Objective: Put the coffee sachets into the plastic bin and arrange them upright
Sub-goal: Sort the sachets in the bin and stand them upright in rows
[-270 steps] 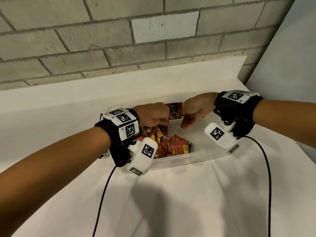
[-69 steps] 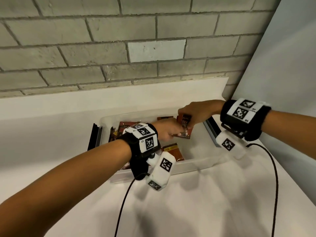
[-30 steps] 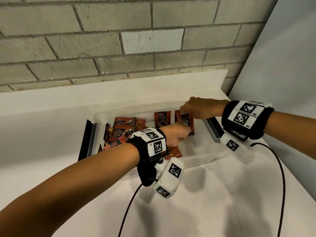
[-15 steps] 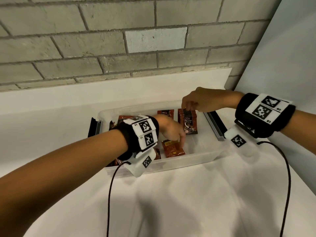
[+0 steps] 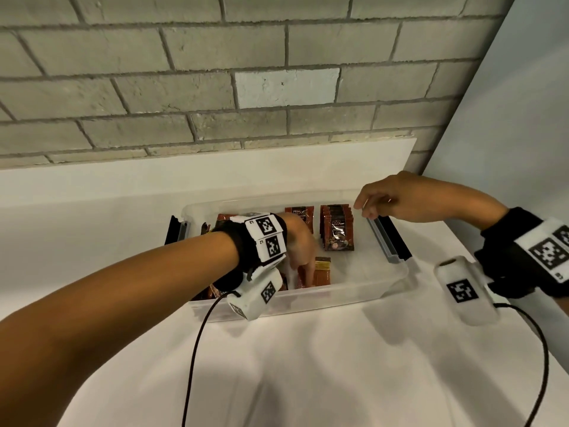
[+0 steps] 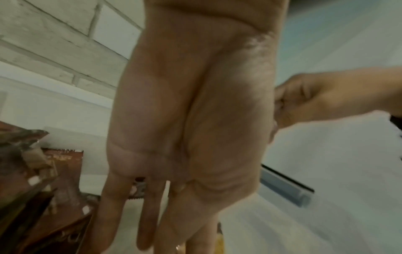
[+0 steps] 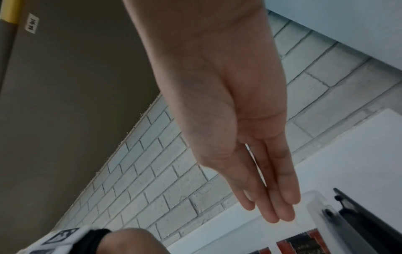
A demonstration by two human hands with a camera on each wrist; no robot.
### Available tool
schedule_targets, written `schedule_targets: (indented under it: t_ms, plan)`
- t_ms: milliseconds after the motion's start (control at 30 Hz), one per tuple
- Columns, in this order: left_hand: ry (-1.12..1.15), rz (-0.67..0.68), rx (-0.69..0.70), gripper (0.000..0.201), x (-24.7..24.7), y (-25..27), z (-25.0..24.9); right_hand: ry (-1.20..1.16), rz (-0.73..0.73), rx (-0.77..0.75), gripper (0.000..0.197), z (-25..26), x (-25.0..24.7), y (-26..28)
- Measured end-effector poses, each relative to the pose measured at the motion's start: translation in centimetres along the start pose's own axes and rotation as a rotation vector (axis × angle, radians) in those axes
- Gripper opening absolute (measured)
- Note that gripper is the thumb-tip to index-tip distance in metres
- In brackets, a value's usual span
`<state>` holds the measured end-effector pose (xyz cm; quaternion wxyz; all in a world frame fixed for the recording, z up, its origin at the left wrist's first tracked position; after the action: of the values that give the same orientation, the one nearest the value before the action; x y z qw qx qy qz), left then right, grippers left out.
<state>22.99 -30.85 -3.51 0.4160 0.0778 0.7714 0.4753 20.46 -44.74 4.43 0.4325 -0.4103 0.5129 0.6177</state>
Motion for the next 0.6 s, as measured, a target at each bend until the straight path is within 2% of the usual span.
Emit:
schedule_targets:
  t_ms: [67, 100, 200, 367, 467, 533, 600]
  plan:
    - [0.011, 0.087, 0.067, 0.047, 0.3, 0.2, -0.2, 0.002, 0.002, 0.003, 0.027, 0.1, 0.2, 0.4]
    - [0.101, 0.069, 0.090, 0.045, -0.2, 0.6, 0.0, 0.006, 0.004, 0.003, 0.024, 0.2, 0.4, 0.4]
    - [0.252, -0.051, 0.197, 0.040, -1.8, 3.1, 0.1, -0.030, -0.006, 0.007, 0.017, 0.9, 0.9, 0.3]
    - [0.275, -0.303, 0.374, 0.039, -3.6, 7.1, 1.1, -0.395, 0.043, 0.089, 0.051, 2.7, 2.3, -1.0]
    - [0.316, -0.364, 0.474, 0.041, -3.2, 8.7, 2.1, -0.613, 0.129, 0.003, 0.044, 4.9, 2.8, -1.6]
    - [0.329, -0.423, 0.507, 0.041, -2.6, 9.4, 3.2, -0.609, 0.147, -0.044, 0.038, 5.8, 2.7, -1.9]
    - [0.344, -0.459, 0.502, 0.040, -1.8, 9.5, 4.6, -0.599, 0.123, -0.028, 0.033, 6.0, 2.6, -2.3]
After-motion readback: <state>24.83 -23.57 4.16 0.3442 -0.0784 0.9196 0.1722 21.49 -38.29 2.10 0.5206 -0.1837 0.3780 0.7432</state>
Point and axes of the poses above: each hand's wrist, its own y-axis away from the middle knuckle, its own x-axis out of the palm, z = x × y, the point moved 7 cm from there along -y, towards the middle knuckle, and after that the axes turned 14 degrees about y, right-handed, at the moved point
